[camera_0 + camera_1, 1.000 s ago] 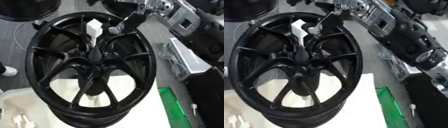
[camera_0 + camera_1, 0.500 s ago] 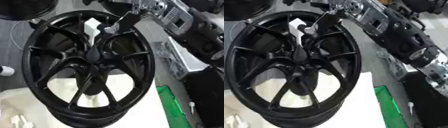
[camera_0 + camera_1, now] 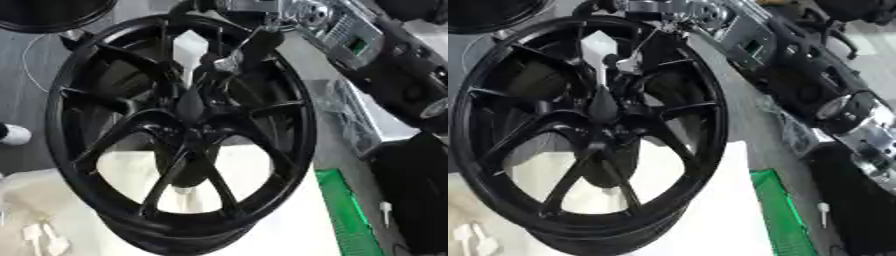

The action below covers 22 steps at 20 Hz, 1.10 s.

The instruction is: Pull the pin out of the wheel hub.

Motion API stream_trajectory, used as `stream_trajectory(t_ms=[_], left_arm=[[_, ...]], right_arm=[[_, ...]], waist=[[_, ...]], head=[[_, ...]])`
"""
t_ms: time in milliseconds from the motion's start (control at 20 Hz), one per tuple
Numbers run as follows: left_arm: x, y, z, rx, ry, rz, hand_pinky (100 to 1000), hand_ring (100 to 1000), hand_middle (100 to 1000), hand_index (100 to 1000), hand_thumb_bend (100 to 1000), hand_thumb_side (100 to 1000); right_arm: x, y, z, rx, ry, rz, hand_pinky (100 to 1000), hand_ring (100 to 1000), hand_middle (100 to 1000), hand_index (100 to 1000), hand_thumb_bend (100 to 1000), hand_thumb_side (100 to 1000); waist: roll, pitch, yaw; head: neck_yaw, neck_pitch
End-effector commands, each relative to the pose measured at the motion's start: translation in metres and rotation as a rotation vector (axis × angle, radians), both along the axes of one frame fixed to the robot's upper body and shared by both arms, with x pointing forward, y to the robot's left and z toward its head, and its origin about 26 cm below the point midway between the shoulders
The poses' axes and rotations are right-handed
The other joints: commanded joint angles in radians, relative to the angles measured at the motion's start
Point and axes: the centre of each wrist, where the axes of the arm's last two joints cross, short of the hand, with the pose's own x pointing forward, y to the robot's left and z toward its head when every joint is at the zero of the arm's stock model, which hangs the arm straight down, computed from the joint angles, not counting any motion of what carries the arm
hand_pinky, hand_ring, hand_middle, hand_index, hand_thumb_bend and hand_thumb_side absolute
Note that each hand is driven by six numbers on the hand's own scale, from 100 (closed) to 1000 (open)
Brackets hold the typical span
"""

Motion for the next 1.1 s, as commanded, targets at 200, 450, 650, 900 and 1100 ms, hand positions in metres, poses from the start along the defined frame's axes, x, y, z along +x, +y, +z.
stream_trajectory(t_ms=[200,450,650,900,1100], left_arm=[[-0.0008,0.0026,0.0075,0.03,-0.023,0.005,488,677,593,783,166,949],[-0.0003,0.0019,0.0079,0.039,-0.022,0.001,488,677,593,782,165,953],[-0.0002,0.0021,0.0079,0.042,-0.022,0.002,487,677,592,781,163,956],[-0.0004,0.0026,0.0072,0.043,-0.02,0.005,488,677,593,781,164,958],[-0.0004,0.0024,0.0074,0.046,-0.02,0.004,488,678,593,781,163,960]], right_arm=[[-0.0025,-0.0087,0.0127,-0.036,-0.039,-0.035,952,1000,923,981,158,312],[-0.0012,-0.0095,0.0122,-0.032,-0.047,-0.044,950,1000,899,961,155,312],[-0.002,-0.0104,0.0141,-0.046,-0.062,-0.05,952,1000,871,938,167,333],[-0.0025,-0.0126,0.0131,-0.07,-0.056,-0.055,955,1000,868,940,158,342],[-0.0012,-0.0149,0.0124,-0.081,-0.052,-0.066,956,1000,872,944,150,348]], waist=[[0.002,-0.004,0.003],[-0.005,0.003,0.009],[-0.009,0.007,0.019],[-0.012,0.009,0.021],[-0.015,0.012,0.024]], head=[[-0.003,-0.001],[-0.02,-0.001],[-0.039,-0.001],[-0.052,-0.001],[-0.053,-0.006]])
